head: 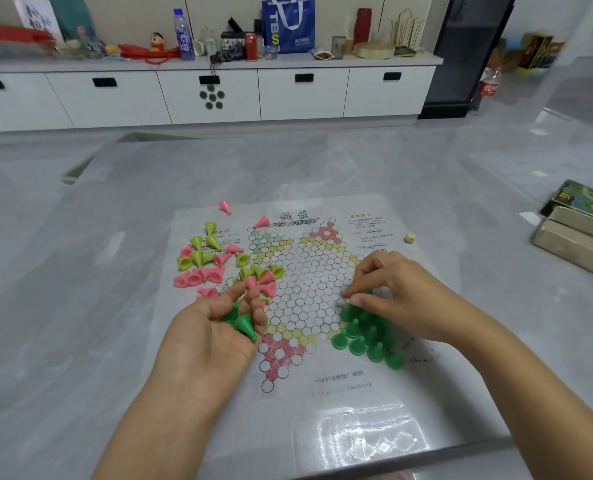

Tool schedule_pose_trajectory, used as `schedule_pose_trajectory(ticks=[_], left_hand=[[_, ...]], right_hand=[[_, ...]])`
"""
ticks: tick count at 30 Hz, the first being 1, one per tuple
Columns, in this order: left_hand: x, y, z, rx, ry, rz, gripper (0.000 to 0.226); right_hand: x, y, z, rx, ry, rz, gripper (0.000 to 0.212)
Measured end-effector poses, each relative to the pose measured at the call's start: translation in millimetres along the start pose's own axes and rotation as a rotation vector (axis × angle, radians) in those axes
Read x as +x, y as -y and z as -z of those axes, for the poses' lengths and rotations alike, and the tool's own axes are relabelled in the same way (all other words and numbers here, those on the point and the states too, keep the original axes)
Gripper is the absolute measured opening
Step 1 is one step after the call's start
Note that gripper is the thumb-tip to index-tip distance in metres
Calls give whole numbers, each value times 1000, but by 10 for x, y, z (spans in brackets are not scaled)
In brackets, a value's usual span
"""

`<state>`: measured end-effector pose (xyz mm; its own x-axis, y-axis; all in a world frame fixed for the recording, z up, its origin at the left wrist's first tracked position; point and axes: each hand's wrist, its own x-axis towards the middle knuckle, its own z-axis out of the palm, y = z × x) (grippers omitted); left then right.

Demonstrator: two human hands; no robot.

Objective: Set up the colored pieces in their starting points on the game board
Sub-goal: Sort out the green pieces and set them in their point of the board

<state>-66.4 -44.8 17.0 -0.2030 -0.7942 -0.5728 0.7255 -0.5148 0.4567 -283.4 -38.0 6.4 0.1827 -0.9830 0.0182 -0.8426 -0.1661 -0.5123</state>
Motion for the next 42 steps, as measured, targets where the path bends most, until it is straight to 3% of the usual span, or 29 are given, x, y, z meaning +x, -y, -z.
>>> schedule_pose_trajectory(ticks=[5,12,42], left_hand=[[11,50,-21,20,41,7,34],[38,45,25,55,71,36,34],[41,37,44,90,67,34,28]], right_hand=[[0,87,109,132,-135,-8,14],[11,97,9,-61,-17,-7,13],[7,119,-14,-115,2,9,12]])
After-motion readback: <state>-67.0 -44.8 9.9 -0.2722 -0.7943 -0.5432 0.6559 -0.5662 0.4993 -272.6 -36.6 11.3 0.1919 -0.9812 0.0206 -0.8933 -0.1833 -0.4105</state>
